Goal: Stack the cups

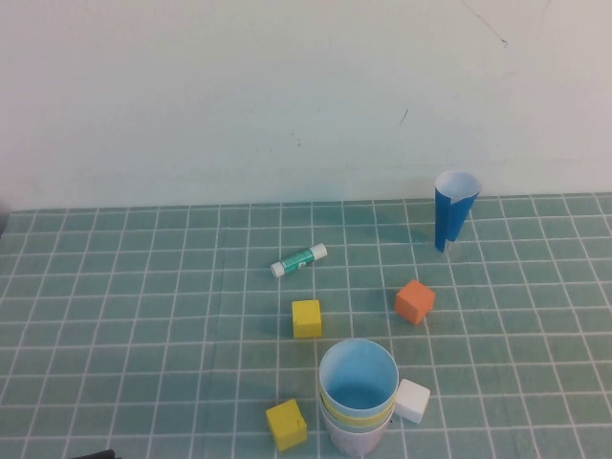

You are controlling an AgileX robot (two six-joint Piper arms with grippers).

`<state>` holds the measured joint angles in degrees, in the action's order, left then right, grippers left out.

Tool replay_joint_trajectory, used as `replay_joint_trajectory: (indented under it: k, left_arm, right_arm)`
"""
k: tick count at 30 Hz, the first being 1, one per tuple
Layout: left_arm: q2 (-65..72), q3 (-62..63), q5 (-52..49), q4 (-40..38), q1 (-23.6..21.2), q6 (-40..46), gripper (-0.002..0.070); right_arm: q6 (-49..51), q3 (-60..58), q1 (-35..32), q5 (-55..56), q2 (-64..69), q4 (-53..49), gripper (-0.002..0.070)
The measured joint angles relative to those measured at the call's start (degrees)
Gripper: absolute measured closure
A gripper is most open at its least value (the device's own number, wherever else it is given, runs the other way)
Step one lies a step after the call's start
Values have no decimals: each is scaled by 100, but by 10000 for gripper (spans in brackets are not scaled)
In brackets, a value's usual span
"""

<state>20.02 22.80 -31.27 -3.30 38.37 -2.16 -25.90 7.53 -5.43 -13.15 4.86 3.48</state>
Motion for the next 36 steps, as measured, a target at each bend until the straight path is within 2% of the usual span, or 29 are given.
replay_joint_trajectory:
  k: [3, 10, 19, 22, 27, 36]
  left_arm:
    - [0, 0, 0, 0, 0, 0, 677]
    - [0, 0, 0, 0, 0, 0, 677]
    - [0, 0, 0, -9, 0, 0, 677]
    - [0, 0, 0, -9, 0, 0, 677]
    - [0, 0, 0, -9, 0, 0, 677]
    - [0, 0, 0, -9, 0, 0, 677]
  right_arm:
    - [328, -250, -361, 205, -236, -17, 678]
    - [1599, -910, -435, 405, -540, -676, 678]
    - [1715, -916, -401, -198, -558, -763, 678]
    - [1718, -916, -192, -531, -558, -752, 678]
    - [1728, -906, 137, -567, -563, -825, 678]
    - [1634, -906, 162, -581, -563, -1107, 678]
